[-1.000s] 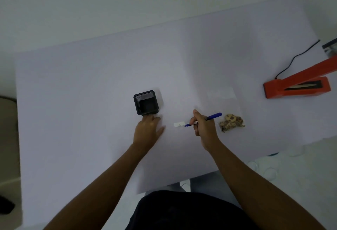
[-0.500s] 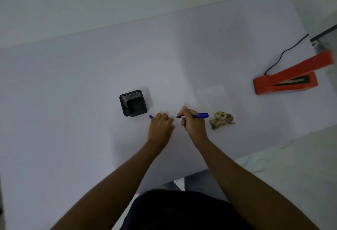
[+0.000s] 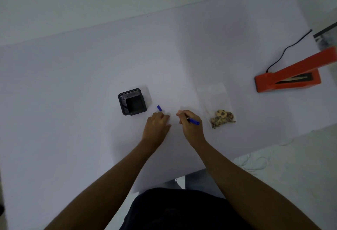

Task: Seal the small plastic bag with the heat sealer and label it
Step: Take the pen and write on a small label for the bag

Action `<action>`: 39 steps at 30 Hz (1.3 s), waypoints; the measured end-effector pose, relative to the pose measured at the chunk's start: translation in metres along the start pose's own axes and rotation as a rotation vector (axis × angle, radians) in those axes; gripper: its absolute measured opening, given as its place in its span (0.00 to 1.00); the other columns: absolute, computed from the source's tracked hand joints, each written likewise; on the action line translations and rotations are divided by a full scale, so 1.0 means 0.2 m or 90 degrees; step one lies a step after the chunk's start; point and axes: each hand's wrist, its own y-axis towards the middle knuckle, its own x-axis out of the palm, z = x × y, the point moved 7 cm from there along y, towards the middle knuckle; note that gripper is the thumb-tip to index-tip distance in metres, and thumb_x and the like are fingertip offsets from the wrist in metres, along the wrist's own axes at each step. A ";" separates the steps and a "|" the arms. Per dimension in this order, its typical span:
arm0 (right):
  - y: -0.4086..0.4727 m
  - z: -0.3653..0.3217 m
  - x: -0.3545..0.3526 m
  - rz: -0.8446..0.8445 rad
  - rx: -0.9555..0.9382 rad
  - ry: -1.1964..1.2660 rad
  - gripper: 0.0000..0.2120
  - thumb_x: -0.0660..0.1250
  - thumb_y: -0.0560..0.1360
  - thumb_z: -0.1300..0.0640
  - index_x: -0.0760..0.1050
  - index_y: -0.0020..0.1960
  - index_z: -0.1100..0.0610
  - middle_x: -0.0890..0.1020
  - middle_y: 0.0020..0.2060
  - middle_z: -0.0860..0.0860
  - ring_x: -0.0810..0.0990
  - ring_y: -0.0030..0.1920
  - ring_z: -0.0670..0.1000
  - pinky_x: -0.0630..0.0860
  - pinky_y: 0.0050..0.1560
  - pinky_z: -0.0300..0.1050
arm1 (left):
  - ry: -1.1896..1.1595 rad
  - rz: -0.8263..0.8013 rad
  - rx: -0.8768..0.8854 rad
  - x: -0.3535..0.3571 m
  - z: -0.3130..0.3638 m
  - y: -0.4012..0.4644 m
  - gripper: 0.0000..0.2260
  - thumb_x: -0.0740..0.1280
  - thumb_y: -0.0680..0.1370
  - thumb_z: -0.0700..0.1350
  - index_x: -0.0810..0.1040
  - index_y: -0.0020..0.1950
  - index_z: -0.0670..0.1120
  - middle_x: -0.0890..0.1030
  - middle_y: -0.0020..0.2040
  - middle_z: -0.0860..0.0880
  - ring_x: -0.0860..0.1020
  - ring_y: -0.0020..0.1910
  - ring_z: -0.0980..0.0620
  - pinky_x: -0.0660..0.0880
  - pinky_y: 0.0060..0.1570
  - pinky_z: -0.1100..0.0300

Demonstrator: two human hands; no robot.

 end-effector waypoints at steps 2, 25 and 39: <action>0.00 -0.01 0.01 0.002 -0.030 -0.011 0.10 0.66 0.80 0.56 0.80 0.45 0.60 0.83 0.36 0.54 0.81 0.38 0.52 0.78 0.41 0.45 | 0.003 0.002 0.010 -0.01 -0.02 0.00 0.13 0.72 0.75 0.46 0.81 0.56 0.40 0.81 0.49 0.42 0.79 0.48 0.44 0.76 0.48 0.51; -0.01 0.08 0.28 -0.154 -0.246 -0.244 0.18 0.70 0.75 0.66 0.75 0.63 0.58 0.80 0.52 0.56 0.78 0.51 0.52 0.75 0.57 0.40 | 0.075 0.042 0.027 -0.04 -0.14 -0.06 0.13 0.64 0.80 0.50 0.83 0.44 0.46 0.81 0.38 0.48 0.75 0.38 0.50 0.73 0.38 0.57; 0.04 0.06 0.27 -0.162 -0.274 -0.221 0.08 0.71 0.77 0.61 0.77 0.55 0.57 0.81 0.43 0.55 0.79 0.44 0.51 0.81 0.49 0.50 | -0.012 0.020 0.046 -0.06 -0.12 -0.09 0.06 0.69 0.77 0.40 0.81 0.40 0.43 0.81 0.35 0.46 0.77 0.34 0.48 0.76 0.35 0.56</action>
